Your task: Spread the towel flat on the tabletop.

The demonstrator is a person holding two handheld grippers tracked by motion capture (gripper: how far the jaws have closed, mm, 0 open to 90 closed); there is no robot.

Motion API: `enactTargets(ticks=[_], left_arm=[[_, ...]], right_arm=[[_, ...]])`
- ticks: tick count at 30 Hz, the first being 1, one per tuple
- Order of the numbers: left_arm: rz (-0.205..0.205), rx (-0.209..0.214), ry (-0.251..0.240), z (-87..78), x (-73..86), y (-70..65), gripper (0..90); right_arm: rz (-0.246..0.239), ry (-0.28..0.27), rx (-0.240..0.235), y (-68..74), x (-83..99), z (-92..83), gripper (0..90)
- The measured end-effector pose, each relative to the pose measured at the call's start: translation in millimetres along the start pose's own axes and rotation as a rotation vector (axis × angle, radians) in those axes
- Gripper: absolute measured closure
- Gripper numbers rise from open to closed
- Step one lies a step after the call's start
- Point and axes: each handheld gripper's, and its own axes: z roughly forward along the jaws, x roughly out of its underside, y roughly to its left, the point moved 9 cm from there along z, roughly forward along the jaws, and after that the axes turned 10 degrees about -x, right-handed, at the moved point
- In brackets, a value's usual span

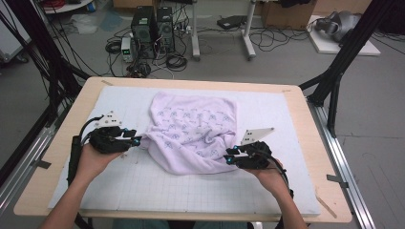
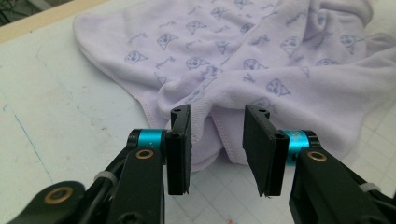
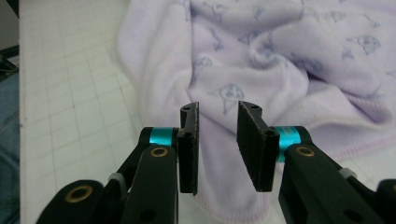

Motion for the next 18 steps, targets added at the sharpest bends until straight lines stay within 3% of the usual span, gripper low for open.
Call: enactTargets(ticks=[3,7,10,15,18], left_arm=[[0.035,0.04,0.007,2.8,4.0,-14.0,63.6],[0.072,0.081,0.051,21.9,18.0,-36.1,64.8],[0.085,0.128,0.091,39.6,30.9,-53.0,64.8],[0.119,0.14,0.165,63.5,47.5,-65.1,64.1],[0.106,0.121,0.136,68.3,47.2,-67.3,66.0]], right_arm=[[0.003,0.01,0.008,-2.9,8.9,0.2,69.2],[0.015,0.031,0.003,-6.1,17.1,8.4,69.2],[0.012,0.09,-0.005,-6.1,22.7,19.2,67.7],[0.006,0.152,-0.013,-6.5,28.1,33.5,67.7],[0.007,0.14,-0.007,-6.6,29.9,39.1,70.8]])
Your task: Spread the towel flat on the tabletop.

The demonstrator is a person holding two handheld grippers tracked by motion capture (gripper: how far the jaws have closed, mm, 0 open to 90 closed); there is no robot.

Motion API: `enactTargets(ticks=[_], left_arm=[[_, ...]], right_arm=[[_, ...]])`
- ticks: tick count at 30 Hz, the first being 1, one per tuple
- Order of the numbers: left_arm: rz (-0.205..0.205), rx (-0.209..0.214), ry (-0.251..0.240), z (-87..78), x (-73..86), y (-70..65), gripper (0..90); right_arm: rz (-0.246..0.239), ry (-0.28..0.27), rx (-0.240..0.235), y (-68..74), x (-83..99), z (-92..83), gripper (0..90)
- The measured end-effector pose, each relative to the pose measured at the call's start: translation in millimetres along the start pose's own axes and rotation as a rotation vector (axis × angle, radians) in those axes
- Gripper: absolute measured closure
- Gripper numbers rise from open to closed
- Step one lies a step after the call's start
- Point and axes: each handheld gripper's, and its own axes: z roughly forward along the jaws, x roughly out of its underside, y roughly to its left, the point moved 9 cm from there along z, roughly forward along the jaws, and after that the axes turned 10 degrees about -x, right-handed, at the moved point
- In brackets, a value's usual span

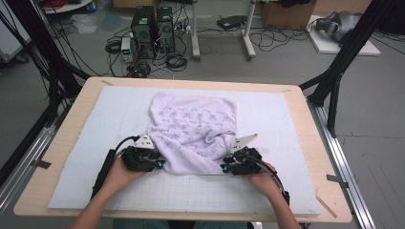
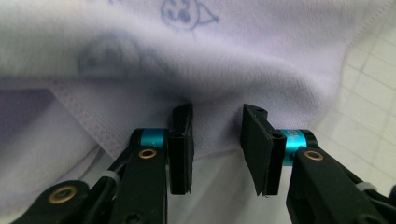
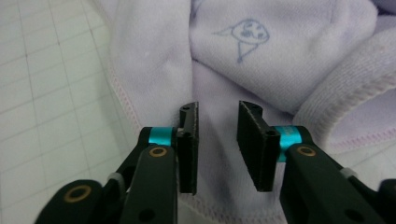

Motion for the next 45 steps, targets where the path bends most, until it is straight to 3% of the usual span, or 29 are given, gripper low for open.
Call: enactTargets(ticks=[3,5,10,16,18,25,29,31,32,35,39,42,45], left_arm=[[0.004,-0.013,-0.01,0.4,-0.3,0.0,77.1],[0.015,-0.02,-0.014,0.8,-1.0,-1.3,84.1],[0.006,-0.011,-0.015,-5.2,-1.5,-1.7,86.7],[0.011,-0.005,-0.072,-40.7,-2.8,-8.4,86.8],[0.0,0.016,-0.074,-54.0,-0.9,-10.7,86.8],[0.034,-0.006,-0.078,-96.7,11.1,-21.7,86.8],[0.048,0.025,-0.069,-118.6,20.9,-32.5,86.7],[0.048,0.019,-0.076,-124.2,22.5,-31.5,81.6],[0.044,0.023,-0.072,-124.4,22.9,-29.5,73.9],[0.015,0.015,-0.079,-115.6,20.9,-21.1,63.1],[0.008,0.0,-0.074,-88.1,21.1,-10.7,61.2],[0.007,-0.003,-0.038,-63.5,27.2,-4.7,60.1],[0.019,-0.004,0.026,-44.2,36.6,-1.8,58.7]], right_arm=[[0.022,-0.056,0.007,0.7,1.5,1.6,74.9],[0.037,-0.076,0.0,1.9,2.4,1.6,83.0],[0.011,-0.054,0.002,6.1,1.5,2.0,87.7],[-0.016,-0.085,-0.033,20.5,-4.9,-11.1,88.0],[-0.028,-0.106,-0.052,30.2,-9.2,-18.4,88.0],[-0.082,-0.136,-0.099,66.3,-14.7,-31.1,88.0],[-0.096,-0.147,-0.194,94.4,-9.6,-34.3,87.6],[-0.098,-0.169,-0.211,101.8,-11.2,-38.6,80.2],[-0.099,-0.174,-0.211,101.8,-12.7,-41.4,77.8],[-0.11,-0.147,-0.139,88.2,-16.5,-42.7,71.0],[-0.095,-0.097,-0.073,58.7,-16.5,-26.5,65.2],[-0.068,-0.079,-0.061,41.7,-14.0,-9.7,60.8],[-0.066,-0.023,-0.046,32.7,-10.0,4.0,57.8]])
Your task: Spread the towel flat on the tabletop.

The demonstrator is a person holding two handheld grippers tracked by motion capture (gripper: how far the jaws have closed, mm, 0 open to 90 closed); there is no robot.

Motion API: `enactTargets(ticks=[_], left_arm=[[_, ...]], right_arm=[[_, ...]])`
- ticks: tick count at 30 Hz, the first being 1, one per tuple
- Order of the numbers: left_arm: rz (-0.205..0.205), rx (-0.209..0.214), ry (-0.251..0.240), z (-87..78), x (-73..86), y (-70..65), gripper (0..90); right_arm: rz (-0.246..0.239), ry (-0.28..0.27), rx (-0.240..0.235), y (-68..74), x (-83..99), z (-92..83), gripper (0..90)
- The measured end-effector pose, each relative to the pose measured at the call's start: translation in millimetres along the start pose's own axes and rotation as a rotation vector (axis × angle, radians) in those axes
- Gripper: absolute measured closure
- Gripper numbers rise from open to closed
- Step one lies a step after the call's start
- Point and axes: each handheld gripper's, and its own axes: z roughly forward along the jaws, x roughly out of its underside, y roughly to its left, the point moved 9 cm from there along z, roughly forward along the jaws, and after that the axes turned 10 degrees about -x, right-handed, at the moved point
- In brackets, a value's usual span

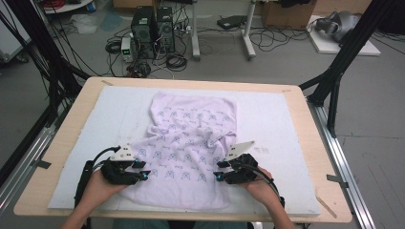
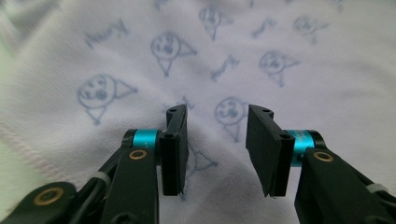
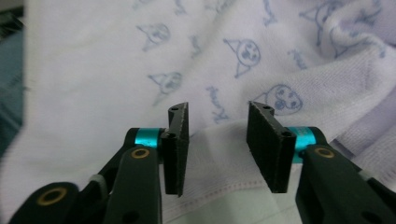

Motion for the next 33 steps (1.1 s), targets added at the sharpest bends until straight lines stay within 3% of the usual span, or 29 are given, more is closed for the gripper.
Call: enactTargets(ticks=[1,4,7,10,16,21,25,27,29,33], left_arm=[[0.015,-0.005,0.019,4.3,2.8,-0.1,58.8],[0.014,-0.003,-0.003,4.1,3.0,-0.3,64.3],[0.015,0.016,-0.017,2.7,4.1,-3.2,80.5],[0.003,0.014,-0.022,1.4,4.8,-5.9,86.2],[0.0,0.026,-0.035,-16.1,6.7,-16.4,87.0],[-0.003,0.026,-0.05,-44.5,7.6,-33.5,87.1],[-0.005,0.061,-0.067,-68.1,6.1,-47.7,86.5],[-0.004,0.06,-0.088,-77.2,0.9,-49.5,78.5],[0.0,0.043,-0.091,-77.5,-3.4,-45.1,65.8],[0.013,0.005,-0.097,-54.9,-10.0,-24.4,59.6]], right_arm=[[-0.001,0.01,0.001,-2.1,1.3,3.0,57.8],[0.027,0.002,-0.025,-4.0,3.3,10.4,60.4],[0.045,-0.013,-0.059,-2.6,3.5,10.8,73.8],[0.032,-0.014,-0.074,3.3,3.1,11.4,83.1],[0.004,-0.023,-0.103,16.7,1.7,2.6,84.5],[-0.015,-0.067,-0.127,39.1,3.8,-15.9,84.4],[-0.033,-0.097,-0.18,62.1,3.4,-32.3,83.0],[-0.049,-0.125,-0.21,71.1,-2.1,-43.6,76.1],[-0.049,-0.174,-0.185,68.3,-10.5,-55.4,70.8],[-0.016,-0.17,-0.076,39.6,-15.9,-55.7,63.4]])
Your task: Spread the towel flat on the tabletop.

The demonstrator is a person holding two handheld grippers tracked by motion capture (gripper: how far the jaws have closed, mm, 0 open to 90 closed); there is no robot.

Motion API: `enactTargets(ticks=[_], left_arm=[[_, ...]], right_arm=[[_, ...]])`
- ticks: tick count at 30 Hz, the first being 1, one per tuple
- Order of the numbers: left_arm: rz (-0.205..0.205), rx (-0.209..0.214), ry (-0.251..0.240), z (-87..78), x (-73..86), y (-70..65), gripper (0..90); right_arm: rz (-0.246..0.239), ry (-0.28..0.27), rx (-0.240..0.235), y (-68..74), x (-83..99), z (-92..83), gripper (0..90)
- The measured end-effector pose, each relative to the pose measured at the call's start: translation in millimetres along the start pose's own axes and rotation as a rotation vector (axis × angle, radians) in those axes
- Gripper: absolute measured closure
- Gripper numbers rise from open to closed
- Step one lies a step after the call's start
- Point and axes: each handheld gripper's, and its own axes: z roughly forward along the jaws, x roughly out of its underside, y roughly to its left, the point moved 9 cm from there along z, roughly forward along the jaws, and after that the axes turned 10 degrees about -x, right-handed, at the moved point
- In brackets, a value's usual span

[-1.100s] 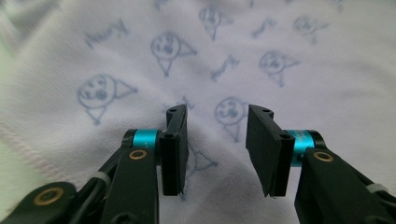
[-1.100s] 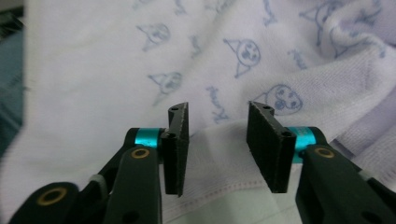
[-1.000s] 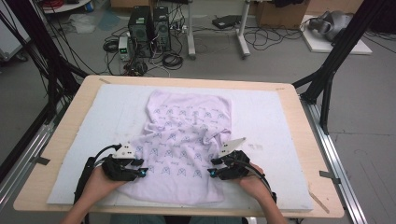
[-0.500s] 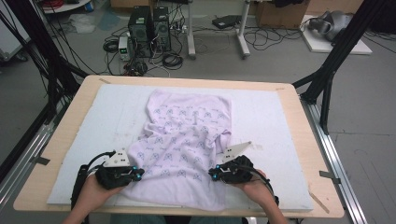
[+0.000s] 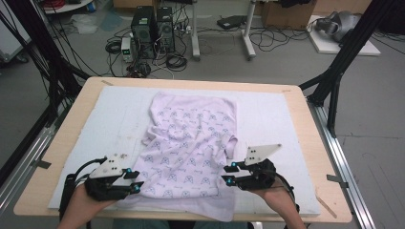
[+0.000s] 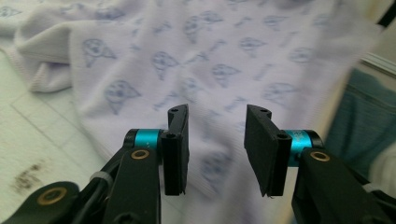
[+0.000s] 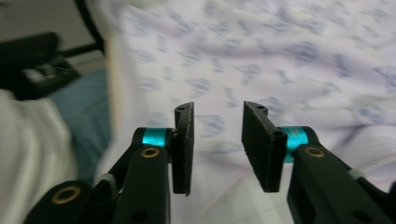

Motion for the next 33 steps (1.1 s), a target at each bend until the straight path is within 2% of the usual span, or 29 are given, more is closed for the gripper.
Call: enactTargets(ticks=[1,2,3,5,6,8,9,10,11,12,13,14,15,18,21,28,33], left_arm=[[-0.001,0.001,0.002,6.6,0.5,3.6,58.9],[-0.014,0.01,0.01,17.7,1.9,8.5,58.6],[-0.011,0.007,0.015,24.4,3.1,11.5,58.1],[-0.023,0.003,0.052,40.7,8.0,18.1,56.7],[-0.021,0.006,0.068,47.1,10.1,19.1,55.6],[0.014,-0.004,0.116,57.3,16.7,20.2,56.0],[0.022,-0.003,0.11,58.5,17.7,19.0,58.3],[0.016,-0.005,0.098,57.9,17.6,18.5,60.6],[0.012,-0.005,0.094,56.5,18.1,17.7,66.0],[0.011,0.01,0.092,55.0,19.1,15.9,75.6],[0.009,0.006,0.09,53.6,20.2,14.4,81.3],[0.009,0.005,0.084,52.3,21.1,12.4,84.2],[0.011,0.003,0.079,50.0,22.6,9.7,85.8],[-0.009,-0.006,0.083,42.7,27.2,5.2,86.9],[-0.006,-0.008,0.078,33.0,31.6,-3.1,87.3],[0.0,0.041,0.065,0.0,40.0,-32.1,87.3],[-0.002,0.082,0.016,-21.3,31.4,-46.6,86.8]], right_arm=[[0.001,0.013,0.02,-7.5,2.0,5.1,62.3],[0.01,0.025,0.022,-11.8,4.2,10.0,60.9],[0.018,0.046,0.015,-17.8,8.5,19.7,58.7],[0.021,0.084,0.029,-25.9,15.4,33.2,57.4],[0.032,0.108,0.021,-28.7,19.8,40.5,56.7],[0.039,0.16,0.022,-33.5,28.2,52.5,56.6],[0.041,0.189,0.025,-35.4,32.1,56.7,57.0],[0.036,0.188,0.027,-36.2,32.6,59.4,59.1],[0.039,0.177,0.033,-35.2,32.1,60.7,63.6],[0.022,0.177,0.05,-35.5,32.6,61.2,68.3],[0.01,0.175,0.048,-35.1,32.8,60.7,77.4],[0.028,0.172,0.015,-32.4,33.3,60.8,83.6],[0.04,0.169,0.001,-30.1,33.9,61.4,86.4],[0.019,0.174,-0.025,-21.6,35.5,60.7,87.1],[0.008,0.163,-0.054,-9.4,36.6,58.2,87.4],[0.001,0.138,-0.108,23.9,41.8,48.4,87.6],[-0.031,0.083,-0.176,51.7,30.8,33.6,86.9]])
